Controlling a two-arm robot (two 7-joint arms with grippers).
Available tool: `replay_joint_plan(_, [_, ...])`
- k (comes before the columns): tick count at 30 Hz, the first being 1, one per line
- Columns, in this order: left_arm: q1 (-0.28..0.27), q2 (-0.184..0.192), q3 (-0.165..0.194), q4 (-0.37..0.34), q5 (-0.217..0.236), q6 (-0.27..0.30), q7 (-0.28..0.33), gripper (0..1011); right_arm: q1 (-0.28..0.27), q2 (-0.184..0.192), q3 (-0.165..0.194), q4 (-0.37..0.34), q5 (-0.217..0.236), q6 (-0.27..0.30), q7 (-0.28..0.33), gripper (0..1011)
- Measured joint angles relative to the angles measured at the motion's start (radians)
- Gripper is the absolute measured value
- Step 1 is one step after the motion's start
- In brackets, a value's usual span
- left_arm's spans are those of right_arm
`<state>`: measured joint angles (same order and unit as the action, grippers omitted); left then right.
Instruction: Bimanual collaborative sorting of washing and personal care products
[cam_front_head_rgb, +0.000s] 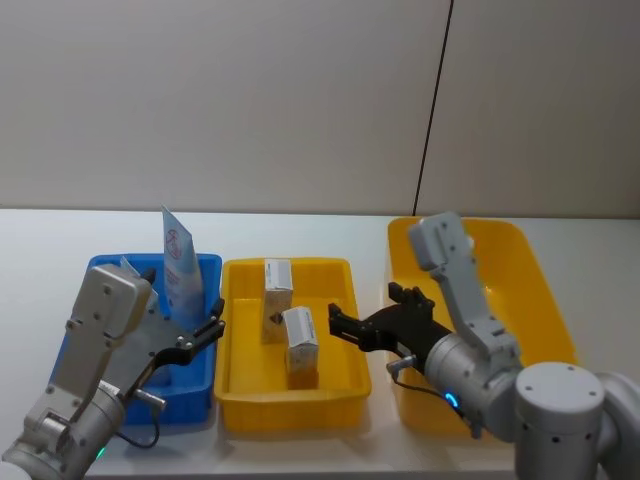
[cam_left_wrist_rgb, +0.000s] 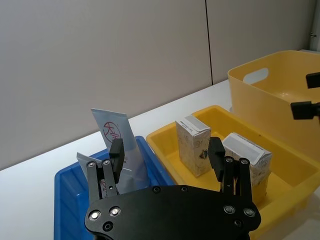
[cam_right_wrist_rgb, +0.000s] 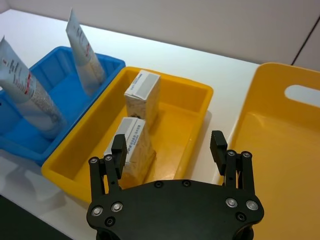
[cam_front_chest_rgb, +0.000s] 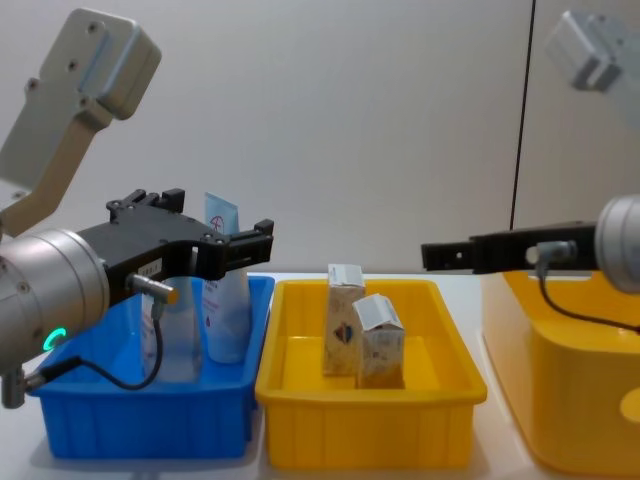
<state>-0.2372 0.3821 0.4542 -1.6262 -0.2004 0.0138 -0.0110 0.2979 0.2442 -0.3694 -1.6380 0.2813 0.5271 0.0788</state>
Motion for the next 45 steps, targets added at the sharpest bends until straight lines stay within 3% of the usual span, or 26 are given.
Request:
replay_joint_plan(28, [0.000, 0.000, 0.000, 0.000, 0.000, 0.000, 0.000, 1001, 0.076, -0.051, -0.076, 0.138, -0.054, 0.014, 0.040, 1002])
replay_joint_plan(45, [0.000, 0.000, 0.000, 0.000, 0.000, 0.000, 0.000, 1001, 0.121, -0.081, -0.125, 0.259, -0.116, -0.053, 0.040, 1002])
